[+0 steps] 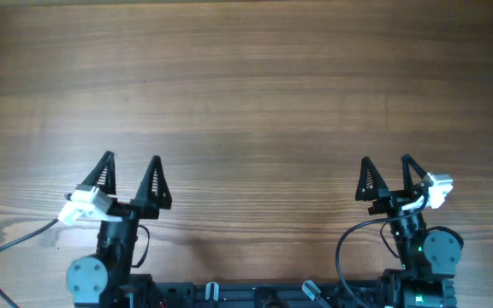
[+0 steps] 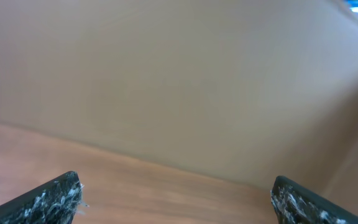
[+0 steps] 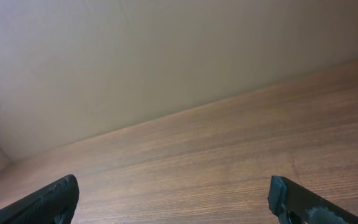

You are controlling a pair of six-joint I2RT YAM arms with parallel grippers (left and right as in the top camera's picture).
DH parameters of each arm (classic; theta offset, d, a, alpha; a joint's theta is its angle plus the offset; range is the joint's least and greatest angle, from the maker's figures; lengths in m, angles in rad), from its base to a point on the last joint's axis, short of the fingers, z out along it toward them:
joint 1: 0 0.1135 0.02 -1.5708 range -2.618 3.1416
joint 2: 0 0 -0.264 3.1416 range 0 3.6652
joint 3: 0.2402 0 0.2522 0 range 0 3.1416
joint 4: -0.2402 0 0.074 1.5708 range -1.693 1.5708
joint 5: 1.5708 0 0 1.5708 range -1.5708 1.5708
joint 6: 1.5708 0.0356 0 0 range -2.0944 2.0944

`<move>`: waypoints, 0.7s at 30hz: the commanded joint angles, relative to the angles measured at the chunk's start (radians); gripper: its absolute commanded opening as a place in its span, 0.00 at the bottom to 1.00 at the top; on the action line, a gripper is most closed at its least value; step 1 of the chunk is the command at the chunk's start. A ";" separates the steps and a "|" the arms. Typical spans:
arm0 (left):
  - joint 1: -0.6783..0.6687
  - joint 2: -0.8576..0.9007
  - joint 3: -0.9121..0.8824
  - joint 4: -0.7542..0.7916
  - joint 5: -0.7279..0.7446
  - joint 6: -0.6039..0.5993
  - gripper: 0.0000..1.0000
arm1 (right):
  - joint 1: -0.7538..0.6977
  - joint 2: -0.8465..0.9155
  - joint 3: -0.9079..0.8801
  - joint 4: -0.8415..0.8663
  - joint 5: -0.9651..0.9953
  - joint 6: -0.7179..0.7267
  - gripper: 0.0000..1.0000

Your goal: Untangle cables

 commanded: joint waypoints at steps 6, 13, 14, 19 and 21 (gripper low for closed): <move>-0.023 -0.011 -0.174 0.146 -0.164 -0.017 1.00 | -0.004 -0.008 0.000 0.005 0.009 0.006 1.00; -0.022 -0.011 -0.178 0.006 -0.197 -0.017 1.00 | -0.004 -0.008 0.000 0.005 0.009 0.006 1.00; -0.022 -0.011 -0.178 -0.018 -0.198 -0.016 1.00 | -0.004 -0.008 -0.001 0.005 0.009 0.006 1.00; -0.022 -0.011 -0.178 -0.107 -0.197 0.018 1.00 | -0.004 -0.008 -0.001 0.005 0.009 0.006 1.00; -0.022 -0.011 -0.178 -0.107 -0.198 0.021 1.00 | -0.004 -0.008 -0.001 0.005 0.009 0.006 1.00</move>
